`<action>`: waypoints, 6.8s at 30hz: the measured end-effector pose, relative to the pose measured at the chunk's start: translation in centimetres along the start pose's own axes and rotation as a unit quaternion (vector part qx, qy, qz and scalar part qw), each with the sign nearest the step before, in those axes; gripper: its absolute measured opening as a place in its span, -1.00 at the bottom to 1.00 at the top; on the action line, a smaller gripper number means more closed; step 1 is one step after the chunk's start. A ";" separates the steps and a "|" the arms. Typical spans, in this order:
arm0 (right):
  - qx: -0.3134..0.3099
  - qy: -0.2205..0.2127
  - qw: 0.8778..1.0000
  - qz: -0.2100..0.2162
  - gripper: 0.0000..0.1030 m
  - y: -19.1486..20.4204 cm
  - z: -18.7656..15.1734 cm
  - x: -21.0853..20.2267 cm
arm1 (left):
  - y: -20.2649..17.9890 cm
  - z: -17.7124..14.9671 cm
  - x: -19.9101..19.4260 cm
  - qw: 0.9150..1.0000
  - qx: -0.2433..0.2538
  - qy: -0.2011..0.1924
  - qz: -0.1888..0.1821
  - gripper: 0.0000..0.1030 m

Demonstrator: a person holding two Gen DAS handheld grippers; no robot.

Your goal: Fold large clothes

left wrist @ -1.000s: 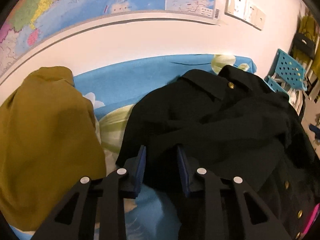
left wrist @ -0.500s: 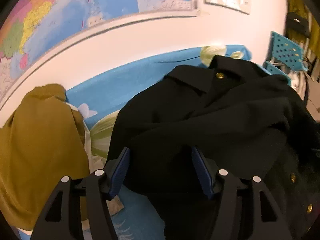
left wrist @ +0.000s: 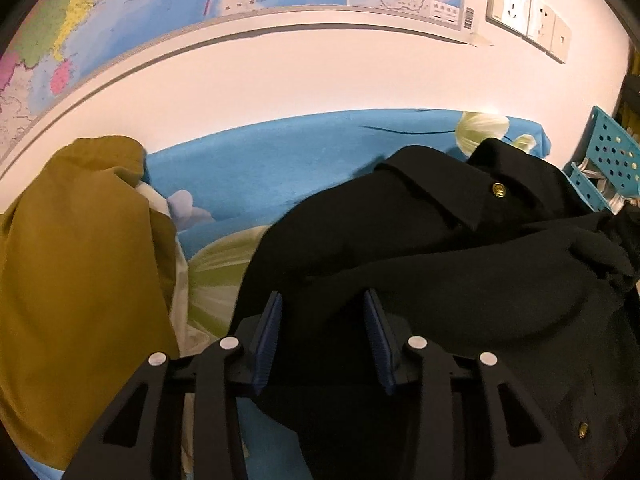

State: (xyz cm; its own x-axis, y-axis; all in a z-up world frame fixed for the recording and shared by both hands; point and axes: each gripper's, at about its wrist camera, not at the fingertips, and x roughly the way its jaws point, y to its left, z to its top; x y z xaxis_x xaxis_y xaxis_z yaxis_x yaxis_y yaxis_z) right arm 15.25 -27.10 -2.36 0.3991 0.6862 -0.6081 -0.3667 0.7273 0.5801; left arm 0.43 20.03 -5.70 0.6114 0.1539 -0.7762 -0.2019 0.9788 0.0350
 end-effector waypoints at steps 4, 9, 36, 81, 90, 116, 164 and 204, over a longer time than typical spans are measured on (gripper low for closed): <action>-0.100 -0.034 0.994 -0.012 0.58 2.6 -1.9 -2.3 | 0.5 0.1 -0.2 1.000 0.007 -0.004 0.022 -0.26; -0.233 -0.014 0.970 -0.069 0.72 5.3 -5.1 -2.1 | 2.0 0.2 0.1 1.000 -0.018 0.005 0.015 -0.29; -0.150 -0.050 0.986 -0.061 0.00 6.1 -3.7 -2.9 | -1.4 -3.0 -6.1 0.990 0.017 -0.031 -0.138 0.06; -0.104 0.030 0.992 -0.068 0.52 0.8 -13.1 -9.8 | 1.9 -17.0 -10.0 0.985 -0.017 0.031 -0.171 0.56; -0.055 0.059 0.997 -0.010 0.57 -2.6 -17.6 -10.8 | 0.7 -22.1 -11.7 0.971 -0.042 0.045 -0.232 0.66; -0.047 0.094 0.985 0.134 -0.28 -0.5 -20.3 -9.4 | -3.0 -21.2 -9.9 0.931 -0.139 0.088 -0.327 -0.38; 0.128 -0.036 0.979 0.156 -0.80 0.7 0.8 -5.8 | 6.1 0.6 -6.8 0.903 -0.236 0.062 -0.353 -0.86; -0.244 -0.027 0.969 -0.028 -0.84 13.9 -2.5 3.3 | -6.5 4.3 -0.4 0.967 -0.007 0.001 -0.256 -0.80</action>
State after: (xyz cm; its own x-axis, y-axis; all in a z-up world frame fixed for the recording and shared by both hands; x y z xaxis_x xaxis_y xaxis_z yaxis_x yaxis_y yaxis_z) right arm 9.32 -14.71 2.34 0.4682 0.6543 -0.5938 -0.6921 0.6894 0.2140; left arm 4.83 14.25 -2.92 0.6325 -0.3514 -0.6903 0.1177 0.9245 -0.3627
